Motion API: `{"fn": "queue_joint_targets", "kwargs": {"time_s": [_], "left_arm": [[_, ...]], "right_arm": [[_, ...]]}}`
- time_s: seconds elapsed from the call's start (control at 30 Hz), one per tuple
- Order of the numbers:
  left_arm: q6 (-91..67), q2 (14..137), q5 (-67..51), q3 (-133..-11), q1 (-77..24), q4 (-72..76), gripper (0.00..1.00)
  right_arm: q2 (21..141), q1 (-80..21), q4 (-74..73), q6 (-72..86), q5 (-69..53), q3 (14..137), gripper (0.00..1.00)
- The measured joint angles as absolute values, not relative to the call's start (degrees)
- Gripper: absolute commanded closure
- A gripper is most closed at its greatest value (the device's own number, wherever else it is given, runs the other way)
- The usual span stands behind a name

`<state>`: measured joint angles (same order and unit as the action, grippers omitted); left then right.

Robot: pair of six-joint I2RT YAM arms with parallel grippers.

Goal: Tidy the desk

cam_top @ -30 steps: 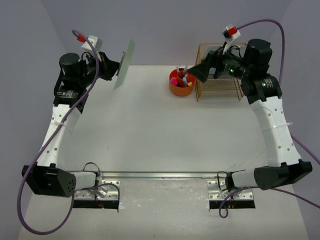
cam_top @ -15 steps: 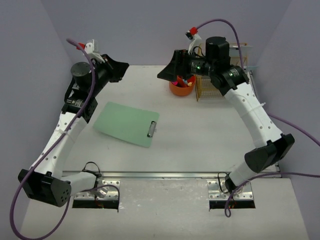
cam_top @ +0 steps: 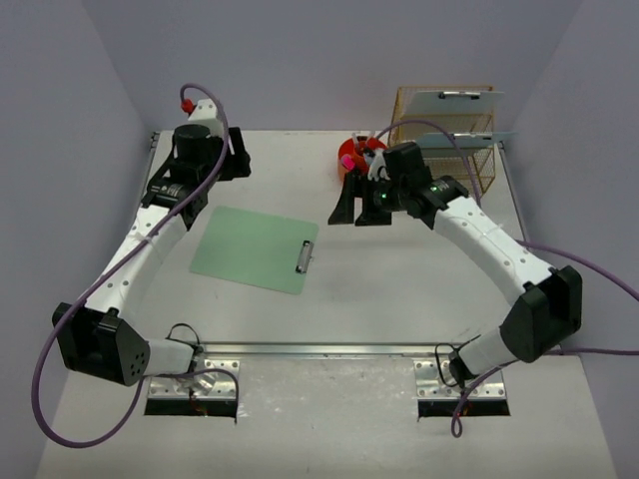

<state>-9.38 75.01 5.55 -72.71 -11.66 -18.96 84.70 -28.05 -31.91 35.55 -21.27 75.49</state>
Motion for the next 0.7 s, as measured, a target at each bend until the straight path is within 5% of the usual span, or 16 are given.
{"fn": "queue_joint_targets", "kwargs": {"time_s": [0.3, 0.7], "left_arm": [[-10.64, 72.63, 16.04, -65.44, -11.66, -21.78, 0.45], [-14.04, 64.26, 19.68, -54.3, -10.4, -18.77, 0.36]], "right_arm": [[102.9, -36.21, -36.98, 43.64, -12.89, 78.41, 0.25], [122.88, -42.91, -41.39, 47.88, -4.33, 96.45, 0.27]]}}
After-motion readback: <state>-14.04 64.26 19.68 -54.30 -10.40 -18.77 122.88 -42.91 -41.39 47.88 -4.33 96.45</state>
